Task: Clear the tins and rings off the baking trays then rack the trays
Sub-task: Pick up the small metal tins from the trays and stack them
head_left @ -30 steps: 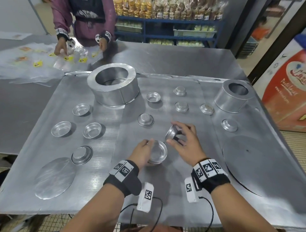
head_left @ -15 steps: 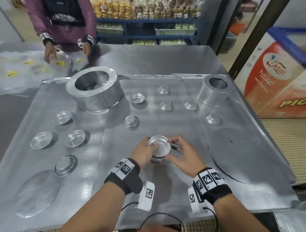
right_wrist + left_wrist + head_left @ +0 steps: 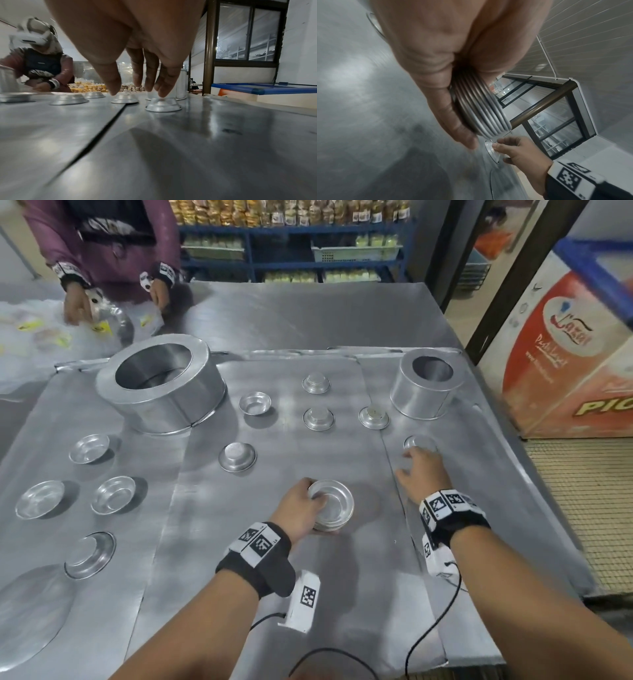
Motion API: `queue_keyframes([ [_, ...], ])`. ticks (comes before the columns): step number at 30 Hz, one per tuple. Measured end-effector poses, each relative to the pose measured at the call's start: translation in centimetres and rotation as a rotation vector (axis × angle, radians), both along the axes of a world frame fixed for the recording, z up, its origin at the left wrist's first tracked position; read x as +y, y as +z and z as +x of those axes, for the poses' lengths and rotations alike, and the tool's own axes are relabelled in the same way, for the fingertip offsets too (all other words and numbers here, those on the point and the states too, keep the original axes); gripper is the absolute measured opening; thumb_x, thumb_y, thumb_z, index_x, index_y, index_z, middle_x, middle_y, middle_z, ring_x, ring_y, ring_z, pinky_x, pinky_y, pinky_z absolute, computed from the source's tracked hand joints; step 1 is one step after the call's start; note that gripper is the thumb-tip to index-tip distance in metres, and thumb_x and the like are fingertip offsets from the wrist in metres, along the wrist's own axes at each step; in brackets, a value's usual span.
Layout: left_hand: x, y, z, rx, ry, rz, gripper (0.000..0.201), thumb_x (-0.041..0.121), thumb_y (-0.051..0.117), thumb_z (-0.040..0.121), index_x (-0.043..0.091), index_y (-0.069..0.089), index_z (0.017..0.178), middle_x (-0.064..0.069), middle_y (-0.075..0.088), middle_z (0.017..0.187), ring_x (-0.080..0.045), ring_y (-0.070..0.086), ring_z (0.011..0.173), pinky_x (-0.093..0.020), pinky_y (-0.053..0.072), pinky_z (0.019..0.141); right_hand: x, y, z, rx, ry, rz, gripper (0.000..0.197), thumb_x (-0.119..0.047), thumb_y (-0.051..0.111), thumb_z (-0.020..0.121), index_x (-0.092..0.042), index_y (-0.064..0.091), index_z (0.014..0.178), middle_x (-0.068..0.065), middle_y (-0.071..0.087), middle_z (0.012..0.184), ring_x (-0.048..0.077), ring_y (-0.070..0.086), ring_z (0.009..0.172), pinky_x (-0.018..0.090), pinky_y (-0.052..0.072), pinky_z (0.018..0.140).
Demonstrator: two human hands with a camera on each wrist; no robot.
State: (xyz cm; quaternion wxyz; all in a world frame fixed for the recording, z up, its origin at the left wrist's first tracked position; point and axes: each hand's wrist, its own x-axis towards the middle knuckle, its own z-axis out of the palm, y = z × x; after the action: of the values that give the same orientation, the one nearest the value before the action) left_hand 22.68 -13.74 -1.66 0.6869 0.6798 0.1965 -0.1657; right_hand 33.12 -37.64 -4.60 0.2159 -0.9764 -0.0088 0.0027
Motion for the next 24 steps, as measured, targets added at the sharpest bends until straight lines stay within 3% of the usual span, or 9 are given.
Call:
queue_keyframes([
  [3, -0.8, -0.3, 0.9, 0.007, -0.005, 0.066, 0.025, 0.024, 0.059, 0.075, 0.019, 0.060, 0.100, -0.020, 0.063, 0.111, -0.045, 0.063, 0.105, -0.064, 0.057, 0.074, -1.8, -0.5, 3.5, -0.012, -0.002, -0.158, 0.035, -0.023, 0.068, 0.079, -0.006, 0.064, 0.109, 0.017, 0.064, 0.113, 0.034, 0.054, 0.110, 0.036, 0.032, 0.096],
  [9, -1.9, -1.0, 2.0, 0.000, 0.013, 0.157, 0.028, 0.031, 0.059, 0.072, 0.025, 0.061, 0.099, -0.011, 0.067, 0.104, -0.038, 0.065, 0.106, -0.061, 0.053, 0.091, -3.7, -1.6, 7.3, 0.069, -0.089, -0.242, 0.057, -0.042, 0.067, 0.075, -0.001, 0.057, 0.114, 0.021, 0.063, 0.114, 0.036, 0.054, 0.111, 0.040, 0.036, 0.098],
  [12, -2.3, -1.5, 2.2, 0.021, 0.038, 0.172, 0.026, 0.032, 0.060, 0.068, 0.028, 0.061, 0.094, -0.010, 0.067, 0.100, -0.038, 0.065, 0.105, -0.062, 0.053, 0.090, -4.0, -2.2, 8.3, 0.129, -0.101, -0.215, 0.062, -0.052, 0.066, 0.062, -0.007, 0.061, 0.105, 0.018, 0.065, 0.106, 0.036, 0.056, 0.105, 0.037, 0.040, 0.083],
  [14, -2.4, -1.8, 2.2, 0.024, 0.050, 0.169, 0.030, 0.037, 0.061, 0.062, 0.031, 0.062, 0.091, -0.010, 0.068, 0.099, -0.038, 0.065, 0.105, -0.063, 0.053, 0.089, -3.9, -2.1, 8.5, 0.134, -0.084, -0.214, 0.060, -0.051, 0.068, 0.061, -0.006, 0.062, 0.100, 0.017, 0.066, 0.103, 0.036, 0.058, 0.102, 0.035, 0.039, 0.080],
  [17, -2.6, -2.2, 2.2, 0.025, 0.050, 0.166, 0.039, 0.044, 0.061, 0.054, 0.031, 0.063, 0.091, -0.012, 0.068, 0.101, -0.039, 0.065, 0.104, -0.063, 0.053, 0.089, -3.7, -1.4, 8.3, 0.113, -0.102, -0.142, 0.064, -0.041, 0.078, 0.064, -0.003, 0.058, 0.112, 0.020, 0.062, 0.112, 0.037, 0.055, 0.108, 0.038, 0.044, 0.091],
  [24, -3.0, -0.7, 1.8, 0.029, 0.050, 0.146, 0.025, 0.027, 0.058, 0.068, 0.025, 0.061, 0.092, -0.012, 0.067, 0.098, -0.039, 0.065, 0.103, -0.064, 0.053, 0.087, -1.3, 1.8, 5.1, -0.006, -0.057, 0.144, 0.071, -0.029, 0.084, 0.067, -0.012, 0.052, 0.128, 0.013, 0.052, 0.128, 0.031, 0.050, 0.118, 0.036, 0.041, 0.098],
])
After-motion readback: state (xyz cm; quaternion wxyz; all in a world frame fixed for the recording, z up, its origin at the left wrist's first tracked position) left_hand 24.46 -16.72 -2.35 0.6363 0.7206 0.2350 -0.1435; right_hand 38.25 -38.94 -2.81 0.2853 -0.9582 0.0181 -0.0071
